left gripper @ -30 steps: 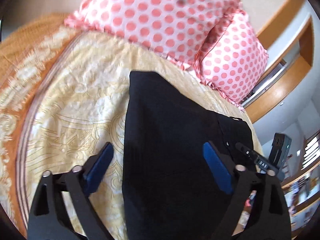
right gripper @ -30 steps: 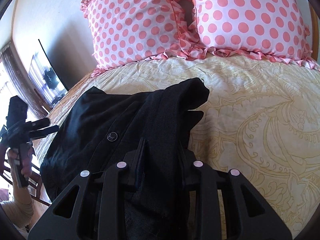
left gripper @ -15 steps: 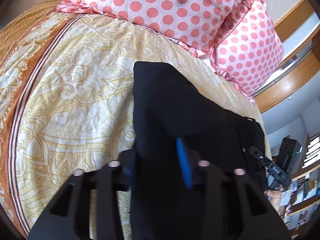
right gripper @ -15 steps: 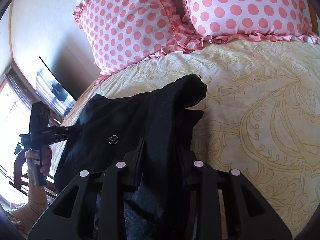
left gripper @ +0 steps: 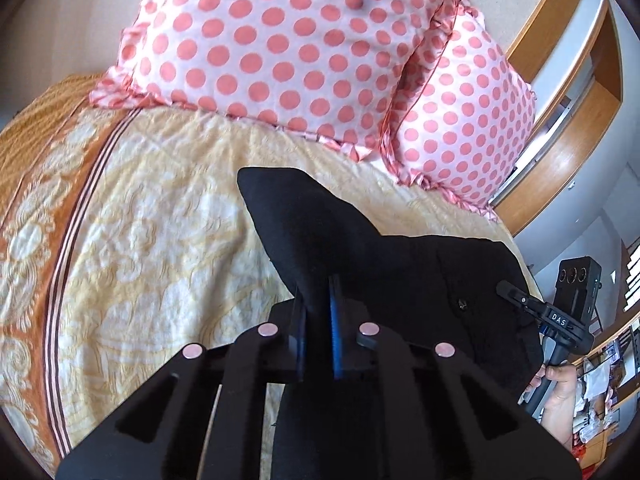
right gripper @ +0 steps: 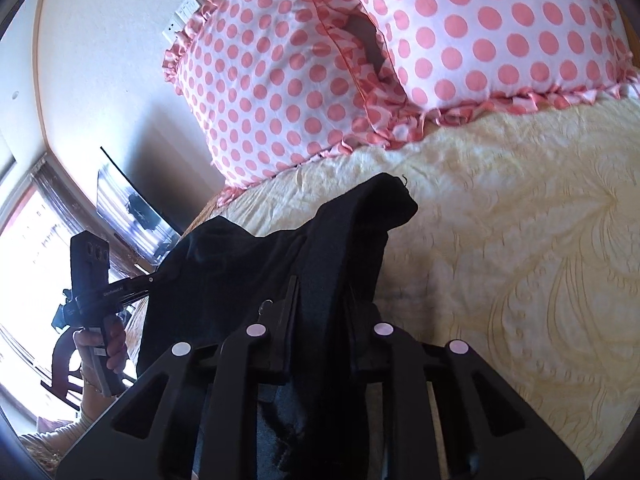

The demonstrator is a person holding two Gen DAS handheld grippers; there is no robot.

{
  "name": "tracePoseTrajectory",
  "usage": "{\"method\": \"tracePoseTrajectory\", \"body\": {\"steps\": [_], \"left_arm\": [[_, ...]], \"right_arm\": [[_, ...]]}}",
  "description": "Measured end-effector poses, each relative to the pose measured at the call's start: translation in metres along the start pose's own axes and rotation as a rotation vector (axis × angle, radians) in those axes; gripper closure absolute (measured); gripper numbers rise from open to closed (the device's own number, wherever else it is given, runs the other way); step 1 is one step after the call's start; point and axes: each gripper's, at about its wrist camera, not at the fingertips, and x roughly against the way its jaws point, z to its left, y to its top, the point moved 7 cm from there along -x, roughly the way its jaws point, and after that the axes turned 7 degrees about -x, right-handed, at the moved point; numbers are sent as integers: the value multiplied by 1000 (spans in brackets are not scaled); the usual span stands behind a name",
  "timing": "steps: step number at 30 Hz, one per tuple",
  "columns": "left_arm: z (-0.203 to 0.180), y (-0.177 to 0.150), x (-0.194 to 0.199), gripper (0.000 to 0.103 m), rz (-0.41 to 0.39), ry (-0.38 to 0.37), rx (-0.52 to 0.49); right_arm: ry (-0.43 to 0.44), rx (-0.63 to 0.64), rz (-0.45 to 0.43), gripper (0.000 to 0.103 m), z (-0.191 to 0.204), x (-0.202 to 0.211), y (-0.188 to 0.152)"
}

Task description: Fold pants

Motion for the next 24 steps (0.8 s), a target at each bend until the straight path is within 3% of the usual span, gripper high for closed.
{"method": "tracePoseTrajectory", "body": {"steps": [10,16,18,19,20,21,24], "left_arm": [[19,77,-41,95,-92,139,-26],[64,56,-84,92,41,212,56],[69,51,-86,80,42,225,51],[70,50,-85,76,42,240,43],[70,49,-83,64,39,255,33],[68,50,-78,51,33,265,21],[63,50,-42,26,-29,320,0]], "right_arm": [[-35,-28,-40,86,-8,-57,82],[-186,-34,34,84,-33,-88,78],[-211,-39,35,78,-35,-86,75],[-235,-39,41,67,-36,-85,74],[-264,-34,48,61,-38,-85,72],[-289,-21,48,60,-38,-82,70],[-392,51,-22,58,-31,-57,69]]}}
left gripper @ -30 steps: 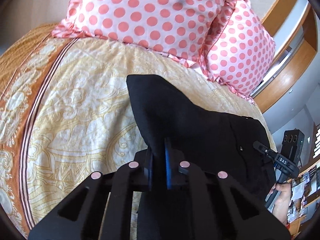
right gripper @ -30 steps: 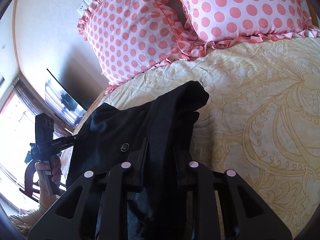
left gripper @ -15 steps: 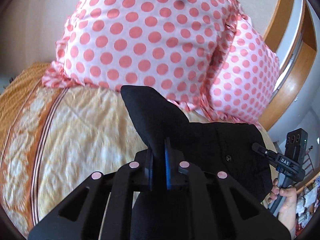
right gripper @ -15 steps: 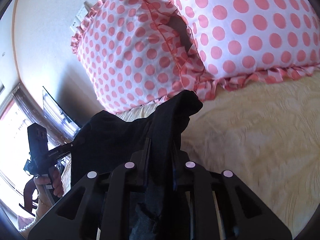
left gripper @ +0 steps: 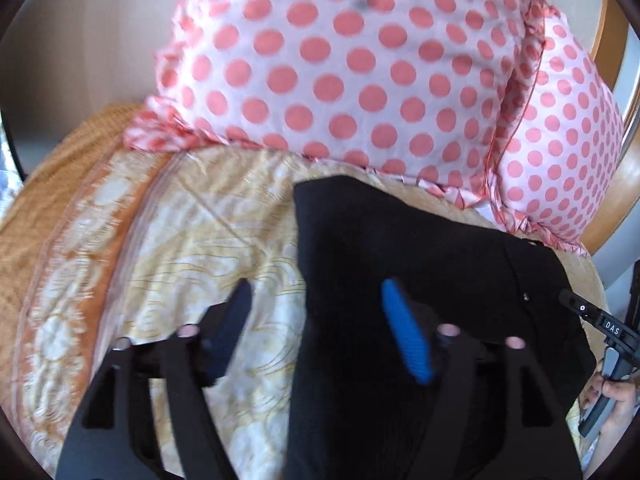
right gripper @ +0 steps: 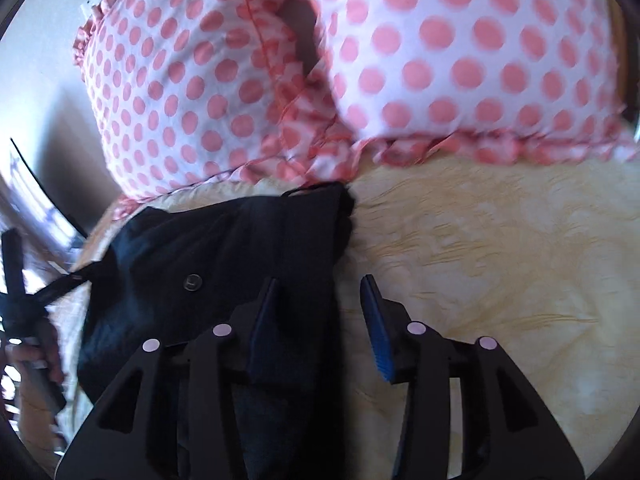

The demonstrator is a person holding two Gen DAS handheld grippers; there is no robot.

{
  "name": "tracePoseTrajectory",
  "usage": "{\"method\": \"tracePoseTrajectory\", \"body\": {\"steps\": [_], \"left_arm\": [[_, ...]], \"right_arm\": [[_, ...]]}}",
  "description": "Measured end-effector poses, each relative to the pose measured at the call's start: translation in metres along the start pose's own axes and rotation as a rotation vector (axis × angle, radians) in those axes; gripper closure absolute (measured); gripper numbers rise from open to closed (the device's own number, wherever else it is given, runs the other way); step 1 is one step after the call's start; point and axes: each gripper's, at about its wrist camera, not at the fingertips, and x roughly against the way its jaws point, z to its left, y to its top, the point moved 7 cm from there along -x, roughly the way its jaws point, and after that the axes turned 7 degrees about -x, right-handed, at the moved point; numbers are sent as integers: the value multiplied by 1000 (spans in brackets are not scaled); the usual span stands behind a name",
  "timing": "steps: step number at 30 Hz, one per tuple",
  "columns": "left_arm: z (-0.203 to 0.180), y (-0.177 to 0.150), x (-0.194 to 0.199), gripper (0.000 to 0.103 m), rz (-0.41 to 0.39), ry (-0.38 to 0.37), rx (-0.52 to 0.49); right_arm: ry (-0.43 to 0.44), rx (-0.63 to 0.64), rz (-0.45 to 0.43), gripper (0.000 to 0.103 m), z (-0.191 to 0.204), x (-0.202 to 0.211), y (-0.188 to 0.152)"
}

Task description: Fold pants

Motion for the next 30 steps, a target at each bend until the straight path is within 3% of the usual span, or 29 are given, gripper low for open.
{"method": "tracePoseTrajectory", "body": {"steps": [2,4,8,10,13,18,21,25,30], "left_arm": [[-8,-3,30,18,-48,-10,-26],[-27,-13,50,12,-59,-57,-66],[-75,-54,66,8,-8,-190,-132],[-93,-74,54,8,59,-217,-162],[-98,-94,25,8,132,-177,-171],[-105,-95,20,2,102,-114,-213],[-96,-96,40,2,84,-114,-166],[-82,-113,71,2,50,-46,-167],[-65,-138,91,2,30,35,-142]], "right_arm": [[-57,62,-91,58,5,29,-3],[-3,124,-109,58,24,48,-18],[41,254,-38,58,61,52,-57],[-8,295,42,58,65,37,-74],[-30,291,70,57,62,25,-83],[-46,252,57,56,64,33,-82],[-2,187,3,37,61,55,-88],[15,132,-62,12,61,82,-108],[-26,108,-68,12,59,86,-142]]}}
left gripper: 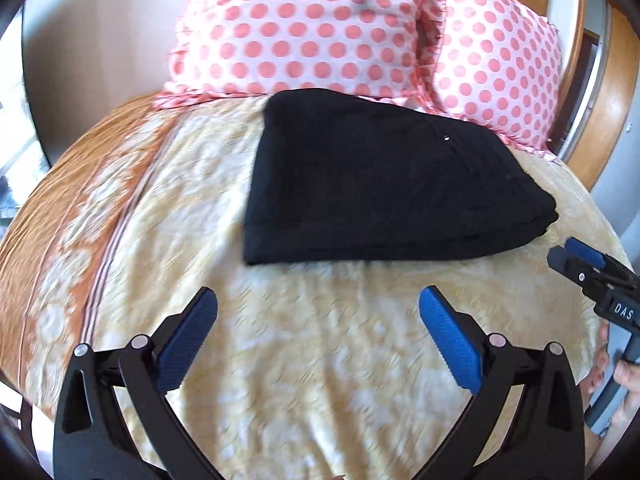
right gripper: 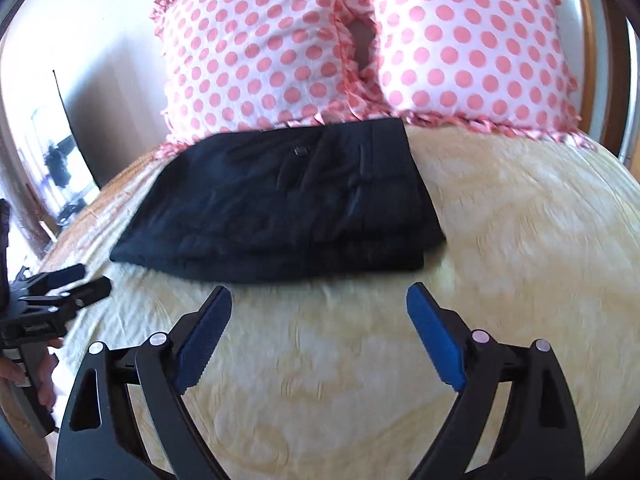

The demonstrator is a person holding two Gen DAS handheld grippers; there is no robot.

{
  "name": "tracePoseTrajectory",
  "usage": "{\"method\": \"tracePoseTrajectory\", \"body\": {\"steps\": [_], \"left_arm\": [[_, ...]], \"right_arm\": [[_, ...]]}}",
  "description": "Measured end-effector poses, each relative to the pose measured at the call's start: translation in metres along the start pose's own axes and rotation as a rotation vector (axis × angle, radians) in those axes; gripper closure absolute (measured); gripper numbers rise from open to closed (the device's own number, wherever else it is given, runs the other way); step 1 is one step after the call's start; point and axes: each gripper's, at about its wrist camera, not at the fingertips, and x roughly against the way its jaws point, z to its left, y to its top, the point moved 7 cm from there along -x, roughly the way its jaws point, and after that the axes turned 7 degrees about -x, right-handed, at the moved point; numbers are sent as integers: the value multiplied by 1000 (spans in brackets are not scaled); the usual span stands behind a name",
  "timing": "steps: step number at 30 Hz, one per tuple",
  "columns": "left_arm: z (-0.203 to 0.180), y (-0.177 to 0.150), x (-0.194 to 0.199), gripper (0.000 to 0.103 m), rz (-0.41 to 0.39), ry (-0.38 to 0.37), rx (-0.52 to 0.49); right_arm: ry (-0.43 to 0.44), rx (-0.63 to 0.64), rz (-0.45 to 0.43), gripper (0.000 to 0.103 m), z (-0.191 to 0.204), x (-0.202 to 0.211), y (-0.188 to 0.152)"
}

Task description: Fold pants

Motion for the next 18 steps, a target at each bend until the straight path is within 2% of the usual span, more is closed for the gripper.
{"method": "tracePoseTrajectory", "body": {"steps": [6,13,18], "left_arm": [[-3,-16,2,2,7,6,0],[-3,-26,0,2,13,29,-13],[-2,-30,0,2,-2,67,-31]], "right_arm": [[-26,8,30,12,7,-9,-29],[-86,57,16,11,14,-8,-35],[-183,67,5,1,17,-9,-41]]}}
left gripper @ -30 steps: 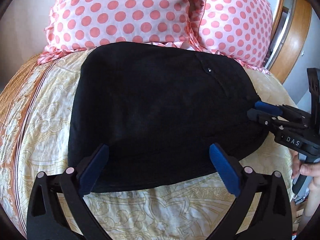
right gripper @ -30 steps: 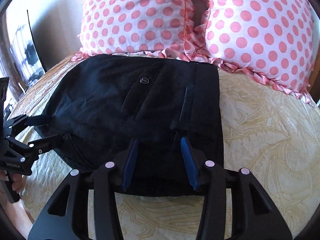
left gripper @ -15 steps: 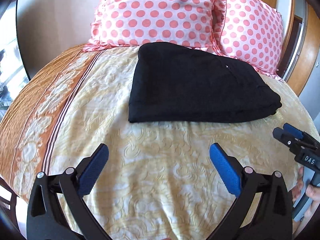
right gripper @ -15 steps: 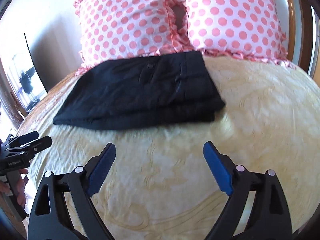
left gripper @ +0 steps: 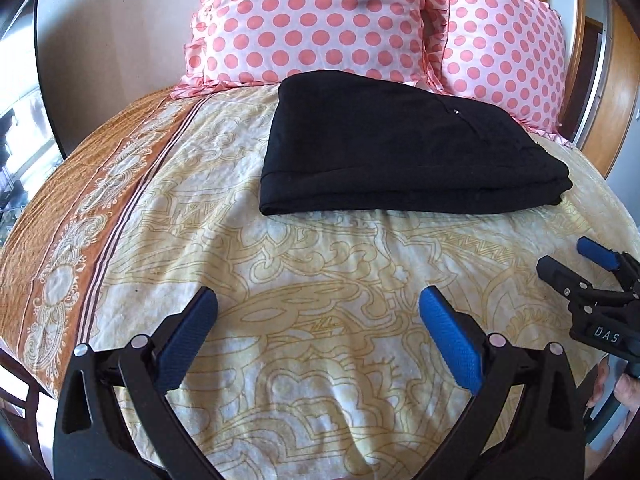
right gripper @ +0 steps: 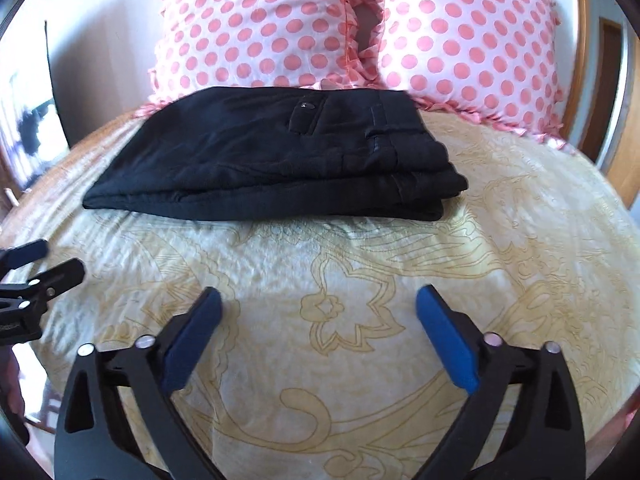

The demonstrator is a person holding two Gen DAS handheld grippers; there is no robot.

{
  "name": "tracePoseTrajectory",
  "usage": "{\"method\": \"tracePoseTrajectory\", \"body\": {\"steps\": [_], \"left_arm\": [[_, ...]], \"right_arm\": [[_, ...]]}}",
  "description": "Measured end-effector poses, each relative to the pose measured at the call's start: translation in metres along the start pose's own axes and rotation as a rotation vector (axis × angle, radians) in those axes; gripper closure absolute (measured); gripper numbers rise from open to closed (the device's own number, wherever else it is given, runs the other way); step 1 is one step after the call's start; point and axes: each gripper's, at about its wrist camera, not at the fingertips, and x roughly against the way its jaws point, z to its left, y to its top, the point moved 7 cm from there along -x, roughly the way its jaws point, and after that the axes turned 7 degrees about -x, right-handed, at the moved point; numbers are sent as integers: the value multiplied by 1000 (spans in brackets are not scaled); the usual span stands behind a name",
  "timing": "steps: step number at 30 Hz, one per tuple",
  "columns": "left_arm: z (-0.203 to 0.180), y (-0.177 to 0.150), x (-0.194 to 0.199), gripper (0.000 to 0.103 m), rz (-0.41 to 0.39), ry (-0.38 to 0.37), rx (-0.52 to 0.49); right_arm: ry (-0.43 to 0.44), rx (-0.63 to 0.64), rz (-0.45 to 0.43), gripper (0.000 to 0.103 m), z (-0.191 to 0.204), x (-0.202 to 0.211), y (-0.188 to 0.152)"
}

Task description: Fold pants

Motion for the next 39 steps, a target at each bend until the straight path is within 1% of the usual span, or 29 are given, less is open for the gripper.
{"method": "tracePoseTrajectory", "body": {"steps": [1,3,10,25,39], "left_arm": [[-1,-1,0,2,-3,8,-8],[-2,-1,0,2,-12,26,-27],[-2,-5,1,2,-50,47,-4],[0,-2,-1,2,-50,67,20],[1,-2,-1,2,-66,75,25]], "right_arm": [[1,-26,5,1,-2,-1,0],[-13,-24,5,1,-2,-1,1],[-27,-40,-9,1,-2,1,-1],[-17,-33,-42,1,-2,3,-2],[-8,-27,-50,1,-1,4,-2]]}}
